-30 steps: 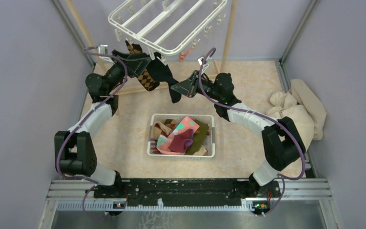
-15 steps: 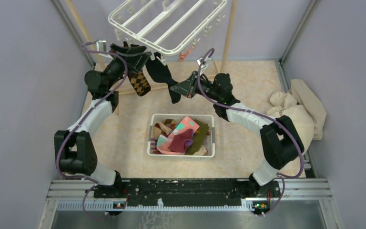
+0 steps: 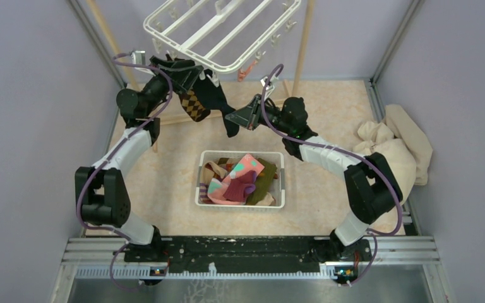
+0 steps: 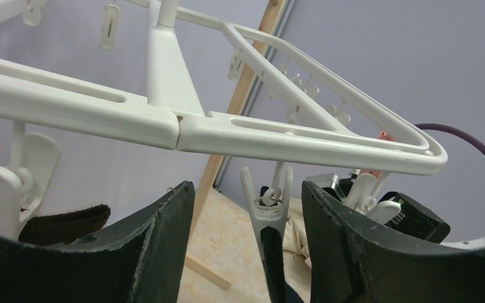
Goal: Remove the socks clipped to the hanger
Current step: Remove the sock from the hanger.
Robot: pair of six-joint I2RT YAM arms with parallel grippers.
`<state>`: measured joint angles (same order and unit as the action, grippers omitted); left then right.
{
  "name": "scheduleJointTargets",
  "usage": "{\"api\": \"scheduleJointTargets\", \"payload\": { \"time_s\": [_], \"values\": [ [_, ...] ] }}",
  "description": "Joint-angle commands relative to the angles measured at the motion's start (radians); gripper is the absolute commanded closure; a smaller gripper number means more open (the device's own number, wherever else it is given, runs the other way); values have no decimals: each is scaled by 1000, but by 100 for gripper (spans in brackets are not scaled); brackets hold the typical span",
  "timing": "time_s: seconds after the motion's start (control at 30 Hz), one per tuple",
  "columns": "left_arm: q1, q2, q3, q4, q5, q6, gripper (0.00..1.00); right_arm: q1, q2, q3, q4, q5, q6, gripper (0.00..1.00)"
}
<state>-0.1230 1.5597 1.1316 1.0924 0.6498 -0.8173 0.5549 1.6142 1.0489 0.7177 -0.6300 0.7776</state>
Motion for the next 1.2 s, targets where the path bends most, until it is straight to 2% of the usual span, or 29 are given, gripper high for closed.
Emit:
{"api": "scheduleJointTargets", "payload": {
  "time_s": [0.0, 0.73, 1.17],
  "values": [
    [-12, 12, 38, 42, -9, 2, 32, 8, 14, 54, 58, -1, -18, 100],
    [-30, 34, 83, 54, -30, -11, 36, 8, 20, 56, 48, -6, -29, 100],
    [-30, 41, 93, 49, -14, -15, 56, 8, 19, 62, 40, -9, -34, 100]
  ]
}}
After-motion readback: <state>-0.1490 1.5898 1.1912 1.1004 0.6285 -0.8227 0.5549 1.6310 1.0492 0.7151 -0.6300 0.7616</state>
